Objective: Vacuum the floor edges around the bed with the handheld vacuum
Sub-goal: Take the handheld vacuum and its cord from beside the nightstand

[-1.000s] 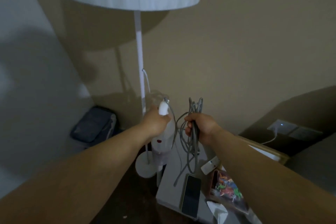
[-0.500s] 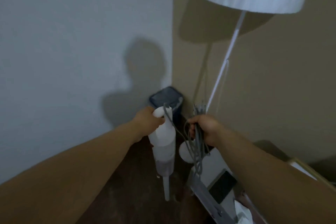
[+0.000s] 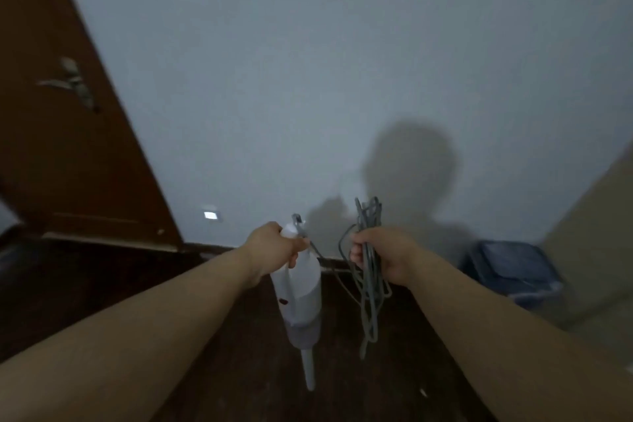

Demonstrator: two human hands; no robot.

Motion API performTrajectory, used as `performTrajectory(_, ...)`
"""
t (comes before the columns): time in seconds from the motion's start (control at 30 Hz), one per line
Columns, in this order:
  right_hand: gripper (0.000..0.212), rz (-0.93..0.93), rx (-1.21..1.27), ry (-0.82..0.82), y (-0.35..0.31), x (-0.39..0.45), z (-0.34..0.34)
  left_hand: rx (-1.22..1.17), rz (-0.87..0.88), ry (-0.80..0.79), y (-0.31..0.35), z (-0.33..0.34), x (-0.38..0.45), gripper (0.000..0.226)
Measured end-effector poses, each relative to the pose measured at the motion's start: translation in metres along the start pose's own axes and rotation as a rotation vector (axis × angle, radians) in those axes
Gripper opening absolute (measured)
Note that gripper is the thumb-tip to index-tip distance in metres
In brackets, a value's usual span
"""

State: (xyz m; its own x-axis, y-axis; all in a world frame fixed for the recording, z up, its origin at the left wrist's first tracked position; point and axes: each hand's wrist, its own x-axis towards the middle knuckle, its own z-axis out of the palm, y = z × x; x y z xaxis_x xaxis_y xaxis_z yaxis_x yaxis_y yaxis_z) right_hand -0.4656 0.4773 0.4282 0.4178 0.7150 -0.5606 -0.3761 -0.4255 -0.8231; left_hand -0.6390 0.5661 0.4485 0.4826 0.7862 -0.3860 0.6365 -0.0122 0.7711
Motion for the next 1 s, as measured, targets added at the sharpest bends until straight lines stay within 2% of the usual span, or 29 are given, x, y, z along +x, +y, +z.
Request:
performTrajectory(0.07,0.029,-0.006,-0.066,-0.115,0.000,0.014,0.078,-0.092,-0.038,0.073,-0.040,-0.059,-0.004,0.026)
performTrajectory(0.23,0.017,-0.051,-0.295,-0.250,0.005,0.032,0.242,-0.404,-0.119,0.224,-0.118,-0.165,-0.020,0.024)
performTrajectory(0.37,0.008,-0.081,-0.487,-0.441,0.007,0.033,0.361,-0.455,-0.189,0.381,-0.185,-0.244,-0.032,0.026)
performTrajectory(0.43,0.013,-0.090,-0.557,-0.531,0.008,0.034,0.411,-0.494,-0.218,0.480,-0.213,-0.278,-0.040,0.039)
performTrajectory(0.5,0.017,-0.092,-0.605,-0.622,0.010,0.035,0.463,-0.573,-0.258,0.586,-0.241,-0.315,-0.051,0.074)
performTrajectory(0.57,0.018,-0.083,-0.629,-0.718,0.015,0.035,0.522,-0.576,-0.268,0.703,-0.274,-0.356,-0.061,0.085)
performTrajectory(0.73,0.016,-0.091,-0.647,-0.919,0.025,0.044,0.654,-0.623,-0.292,0.907,-0.331,-0.443,-0.077,0.065)
performTrajectory(0.87,0.011,-0.097,-0.677,-1.075,0.025,0.051,0.752,-0.597,-0.422,1.025,-0.369,-0.503,-0.087,0.066)
performTrajectory(1.0,0.010,-0.081,-0.716,-1.198,0.042,0.044,0.846,-0.728,-0.453,1.202,-0.413,-0.553,-0.115,0.058)
